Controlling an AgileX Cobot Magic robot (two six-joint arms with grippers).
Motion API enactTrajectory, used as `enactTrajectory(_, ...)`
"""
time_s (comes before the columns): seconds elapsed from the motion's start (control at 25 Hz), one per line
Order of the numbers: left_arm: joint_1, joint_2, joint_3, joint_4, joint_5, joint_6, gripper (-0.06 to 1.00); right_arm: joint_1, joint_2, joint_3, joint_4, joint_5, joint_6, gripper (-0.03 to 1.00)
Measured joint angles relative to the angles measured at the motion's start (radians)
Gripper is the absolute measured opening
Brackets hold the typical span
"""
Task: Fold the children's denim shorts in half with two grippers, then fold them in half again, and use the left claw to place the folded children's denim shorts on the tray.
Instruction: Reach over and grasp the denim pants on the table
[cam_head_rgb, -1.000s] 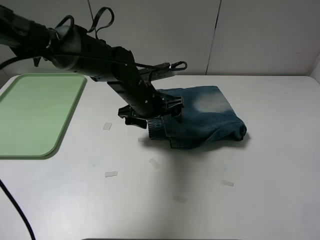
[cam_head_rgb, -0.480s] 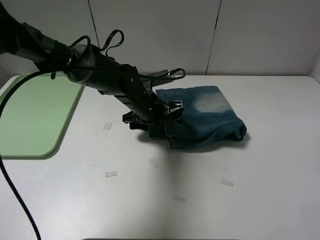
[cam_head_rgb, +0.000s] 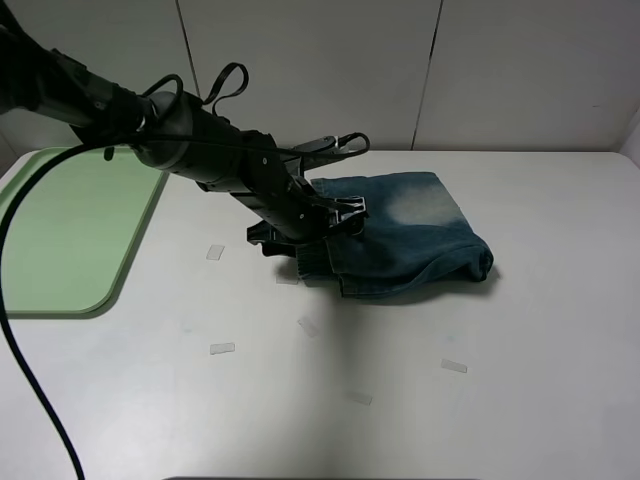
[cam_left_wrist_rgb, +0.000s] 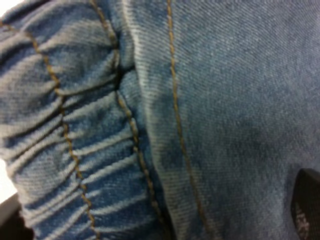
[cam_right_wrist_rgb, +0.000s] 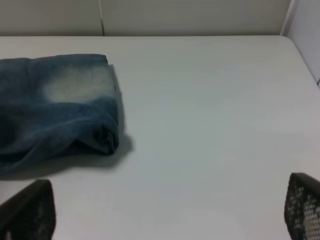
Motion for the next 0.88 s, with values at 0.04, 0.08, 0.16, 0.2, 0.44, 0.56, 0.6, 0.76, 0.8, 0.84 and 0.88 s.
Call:
enactTrajectory(0.04,0.000,0.001,0.000,0.000,-0.002,0.000,0.91,0.000,0.000,0.000,0.000,0.000,0.000,0.69)
enactTrajectory(0.08,0.000,0.002,0.000,0.000,-0.008,0.000,0.89,0.000,0.000,0.000,0.000,0.000,0.000,0.69)
enactTrajectory(0.16,0.000,0.006,0.000,0.000,-0.025,0.000,0.82,0.000,0.000,0.000,0.000,0.000,0.000,0.69)
enactTrajectory(0.2,0.000,0.008,0.000,0.000,-0.029,0.000,0.79,0.000,0.000,0.000,0.000,0.000,0.000,0.69)
enactTrajectory(0.44,0.000,0.013,0.000,0.000,-0.046,0.000,0.50,0.000,0.000,0.000,0.000,0.000,0.000,0.69)
enactTrajectory(0.56,0.000,0.013,0.000,0.000,-0.058,0.000,0.31,0.000,0.000,0.000,0.000,0.000,0.000,0.69)
enactTrajectory(0.6,0.000,0.013,0.000,0.000,-0.061,0.000,0.25,0.000,0.000,0.000,0.000,0.000,0.000,0.69)
enactTrajectory(0.76,0.000,0.013,0.000,0.000,-0.067,0.000,0.14,0.000,0.000,0.000,0.000,0.000,0.000,0.69)
enactTrajectory(0.8,0.000,0.013,0.000,0.000,-0.067,0.000,0.14,0.000,0.000,0.000,0.000,0.000,0.000,0.69)
enactTrajectory(0.84,0.000,0.013,0.000,0.000,-0.067,0.000,0.14,0.000,0.000,0.000,0.000,0.000,0.000,0.69)
enactTrajectory(0.88,0.000,0.013,0.000,0.000,-0.067,0.000,0.14,0.000,0.000,0.000,0.000,0.000,0.000,0.69)
